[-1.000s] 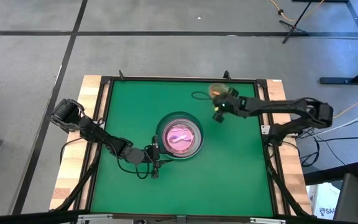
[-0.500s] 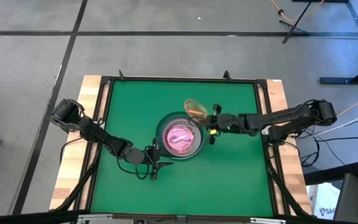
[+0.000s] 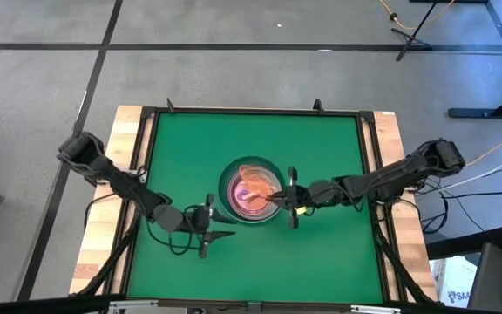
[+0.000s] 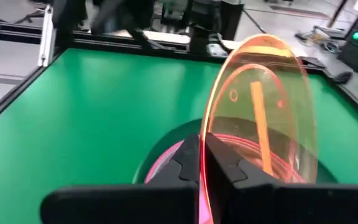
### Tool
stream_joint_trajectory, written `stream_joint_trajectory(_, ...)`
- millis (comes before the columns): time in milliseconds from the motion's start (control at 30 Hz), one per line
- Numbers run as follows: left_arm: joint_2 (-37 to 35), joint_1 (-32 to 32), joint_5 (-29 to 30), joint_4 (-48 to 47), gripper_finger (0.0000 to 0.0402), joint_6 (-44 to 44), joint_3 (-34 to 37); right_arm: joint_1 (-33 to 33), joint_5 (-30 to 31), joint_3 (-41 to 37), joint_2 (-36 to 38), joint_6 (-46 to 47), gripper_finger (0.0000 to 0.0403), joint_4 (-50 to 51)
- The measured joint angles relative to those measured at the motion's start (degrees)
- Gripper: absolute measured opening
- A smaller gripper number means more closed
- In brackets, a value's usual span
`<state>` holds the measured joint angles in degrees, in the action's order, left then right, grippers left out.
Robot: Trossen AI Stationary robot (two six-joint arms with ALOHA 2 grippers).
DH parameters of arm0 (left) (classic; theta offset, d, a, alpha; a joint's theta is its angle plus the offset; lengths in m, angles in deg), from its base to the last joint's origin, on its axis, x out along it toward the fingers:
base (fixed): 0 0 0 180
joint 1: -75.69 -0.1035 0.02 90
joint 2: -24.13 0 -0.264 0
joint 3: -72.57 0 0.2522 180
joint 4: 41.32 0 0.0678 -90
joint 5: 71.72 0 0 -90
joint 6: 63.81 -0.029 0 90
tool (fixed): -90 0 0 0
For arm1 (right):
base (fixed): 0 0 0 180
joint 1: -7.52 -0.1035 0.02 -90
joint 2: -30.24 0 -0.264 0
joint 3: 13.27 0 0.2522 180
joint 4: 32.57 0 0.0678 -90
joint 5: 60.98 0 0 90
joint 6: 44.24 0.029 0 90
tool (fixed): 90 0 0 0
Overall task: Stack plastic plates
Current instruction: Stack the orange plate on top of the pink plate
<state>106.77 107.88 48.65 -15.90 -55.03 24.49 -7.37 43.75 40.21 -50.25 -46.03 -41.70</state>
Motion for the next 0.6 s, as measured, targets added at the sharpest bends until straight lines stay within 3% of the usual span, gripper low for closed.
stream_joint_trajectory(367,-1.48,3.21,3.28,-1.25,0.0126,-1.93,0.0,-0.07,-0.68,0.0,-9.44,0.01,0.0007,-4.31)
stream_joint_trajectory(600,-1.47,2.81,3.32,-1.14,0.0126,-1.92,0.0,-0.09,3.22,0.0,-12.67,0.02,0.002,-4.51)
